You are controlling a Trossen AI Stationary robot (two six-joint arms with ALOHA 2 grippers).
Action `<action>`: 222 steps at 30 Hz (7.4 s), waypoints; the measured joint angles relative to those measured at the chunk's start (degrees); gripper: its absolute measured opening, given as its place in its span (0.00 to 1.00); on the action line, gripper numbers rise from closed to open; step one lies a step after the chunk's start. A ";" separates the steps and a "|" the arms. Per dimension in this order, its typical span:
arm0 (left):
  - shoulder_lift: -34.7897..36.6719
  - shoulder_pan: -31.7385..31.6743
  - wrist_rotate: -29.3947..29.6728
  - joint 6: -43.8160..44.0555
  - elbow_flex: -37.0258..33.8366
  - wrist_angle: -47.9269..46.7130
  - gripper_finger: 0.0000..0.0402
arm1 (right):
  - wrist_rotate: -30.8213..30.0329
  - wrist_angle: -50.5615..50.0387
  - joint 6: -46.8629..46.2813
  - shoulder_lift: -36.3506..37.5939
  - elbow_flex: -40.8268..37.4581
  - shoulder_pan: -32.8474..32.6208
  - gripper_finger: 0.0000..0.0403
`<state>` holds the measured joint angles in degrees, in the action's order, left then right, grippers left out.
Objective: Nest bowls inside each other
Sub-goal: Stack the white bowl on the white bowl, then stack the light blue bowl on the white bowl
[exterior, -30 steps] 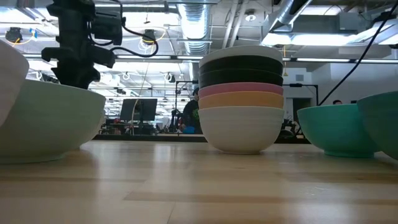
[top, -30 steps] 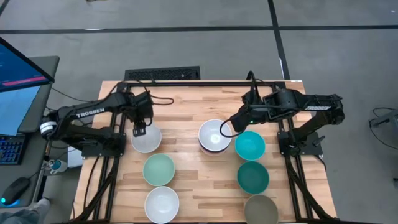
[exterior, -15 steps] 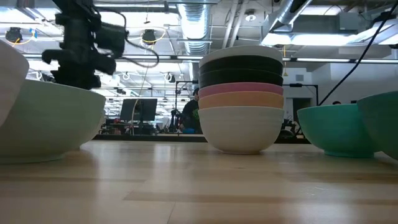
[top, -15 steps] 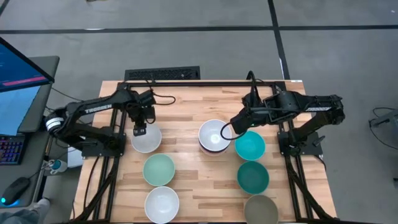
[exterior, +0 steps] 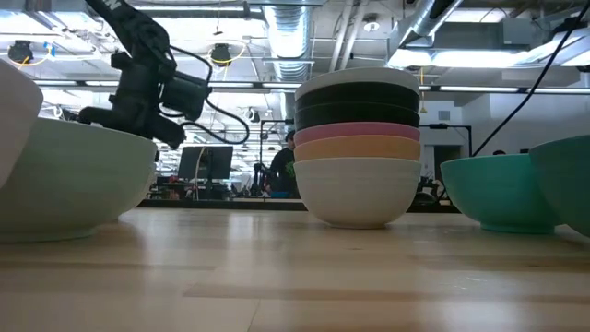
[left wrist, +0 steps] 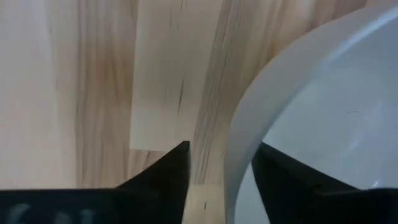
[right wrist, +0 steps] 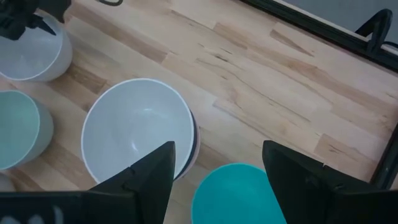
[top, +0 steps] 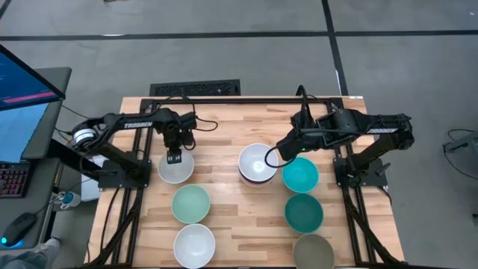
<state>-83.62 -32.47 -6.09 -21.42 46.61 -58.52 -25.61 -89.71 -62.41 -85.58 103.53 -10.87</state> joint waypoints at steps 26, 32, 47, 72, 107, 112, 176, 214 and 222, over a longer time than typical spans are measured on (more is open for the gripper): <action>1.02 16.65 -8.06 27.06 50.12 -4.10 0.00 | 4.18 -0.42 4.31 0.62 -9.87 5.04 0.66; -14.65 26.57 -1.31 23.54 67.37 -10.21 0.00 | 4.69 0.65 -1.94 4.95 -20.38 5.76 0.61; -41.06 23.95 -7.11 19.25 86.06 -14.91 0.00 | -8.35 3.43 -24.44 30.85 -27.48 0.93 0.38; -42.11 20.41 -9.37 19.46 86.07 -16.50 0.00 | -7.23 8.45 -23.11 25.44 -30.69 1.75 0.42; -38.79 22.07 1.13 14.54 88.17 -19.21 0.28 | -5.00 9.22 -21.53 25.17 -30.64 3.51 0.43; -37.83 22.95 1.94 13.23 88.15 -26.27 0.25 | -4.22 8.26 -20.47 25.11 -30.64 0.03 0.43; -30.01 36.65 10.01 17.26 86.15 -19.32 0.25 | 14.33 1.37 -34.41 33.81 -41.87 -1.15 0.03; 22.28 48.08 23.30 41.60 18.35 10.10 0.25 | 19.49 17.15 -15.59 -6.13 -14.64 3.91 0.08; 21.31 50.58 25.97 41.67 18.28 10.18 0.25 | 17.61 15.82 -15.73 -5.70 -14.62 5.00 0.10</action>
<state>-62.31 18.11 19.88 20.25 64.89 -48.34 -8.00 -73.89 -78.14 -91.28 88.90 -5.88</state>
